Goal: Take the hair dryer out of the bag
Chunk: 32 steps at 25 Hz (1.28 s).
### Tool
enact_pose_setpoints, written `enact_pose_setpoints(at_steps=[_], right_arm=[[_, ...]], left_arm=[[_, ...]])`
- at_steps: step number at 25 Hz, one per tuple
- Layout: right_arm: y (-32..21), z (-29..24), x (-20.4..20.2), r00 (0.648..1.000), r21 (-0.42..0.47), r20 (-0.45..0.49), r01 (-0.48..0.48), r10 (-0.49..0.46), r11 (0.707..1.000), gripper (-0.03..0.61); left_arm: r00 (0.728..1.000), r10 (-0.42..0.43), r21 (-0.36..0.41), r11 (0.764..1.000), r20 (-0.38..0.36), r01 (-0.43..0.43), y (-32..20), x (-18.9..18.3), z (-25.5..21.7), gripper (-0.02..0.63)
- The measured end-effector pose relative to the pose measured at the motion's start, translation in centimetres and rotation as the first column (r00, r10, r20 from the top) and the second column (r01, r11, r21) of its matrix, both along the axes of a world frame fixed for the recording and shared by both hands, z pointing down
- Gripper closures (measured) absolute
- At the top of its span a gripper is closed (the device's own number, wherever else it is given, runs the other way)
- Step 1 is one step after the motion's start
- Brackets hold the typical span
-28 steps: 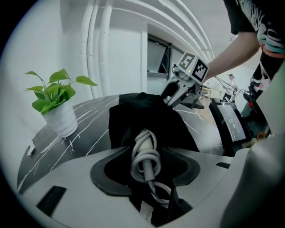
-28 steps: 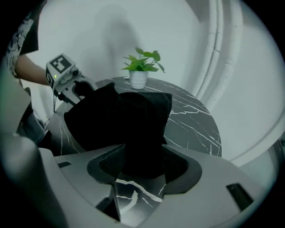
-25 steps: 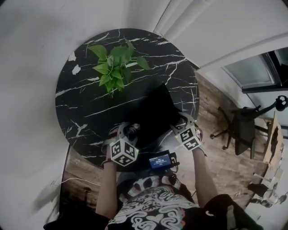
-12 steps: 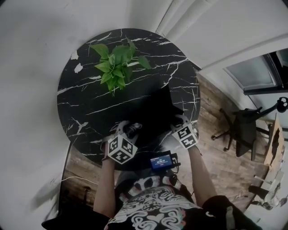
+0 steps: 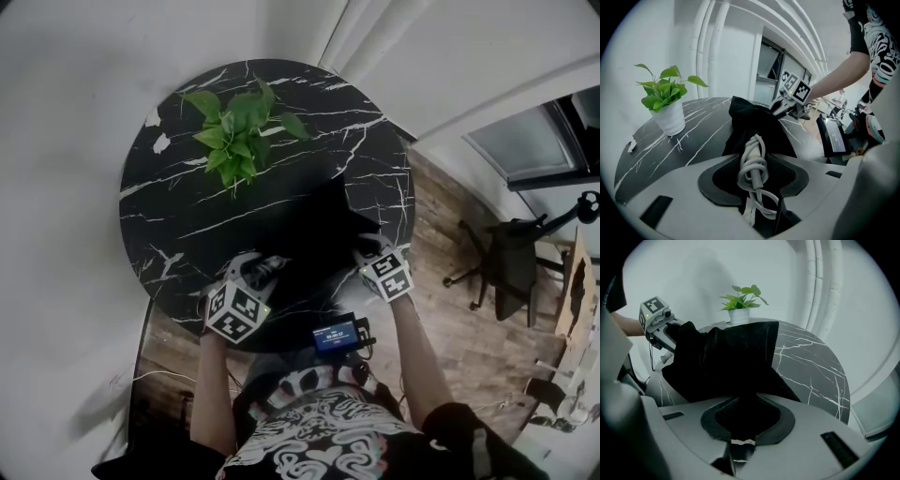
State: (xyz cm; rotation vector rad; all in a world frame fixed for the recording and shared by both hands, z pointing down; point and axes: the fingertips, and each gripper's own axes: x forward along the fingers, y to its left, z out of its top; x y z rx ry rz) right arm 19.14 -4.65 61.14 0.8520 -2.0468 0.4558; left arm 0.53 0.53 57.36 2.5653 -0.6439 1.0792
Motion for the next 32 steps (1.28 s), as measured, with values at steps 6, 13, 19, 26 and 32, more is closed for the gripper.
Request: enact_pose_setpoints(at_steps=[6, 13, 19, 26, 32], right_arm=[[0.0, 0.0, 0.0, 1.0, -0.018, -0.01, -0.015, 0.015, 1.0, 0.518], [-0.1, 0.0, -0.1, 1.0, -0.027, -0.017, -0.017, 0.017, 0.999, 0.518], [-0.1, 0.0, 0.0, 1.0, -0.027, -0.012, -0.027, 0.027, 0.999, 0.518], [0.1, -2.0, -1.0, 0.962, -0.166, 0.21, -0.139, 0.173, 0.976, 0.517], [-0.4, -7.9, -2.6, 0.886, -0.206, 0.448, -0.028, 0.12, 0.978, 0.393]], left_arm=[[1.0, 0.002, 0.002, 1.0, -0.005, -0.002, 0.5, -0.9, -0.6, 0.423], [1.0, 0.008, -0.002, 1.0, -0.005, -0.008, 1.2, -1.4, -0.7, 0.425], [1.0, 0.012, -0.004, 1.0, -0.001, -0.012, 1.5, -2.1, -0.8, 0.425], [0.993, 0.08, 0.05, 0.995, 0.092, -0.085, 2.0, -2.5, 0.5, 0.422], [0.99, 0.08, 0.059, 0.994, 0.12, -0.087, 1.7, -2.8, 1.2, 0.417]])
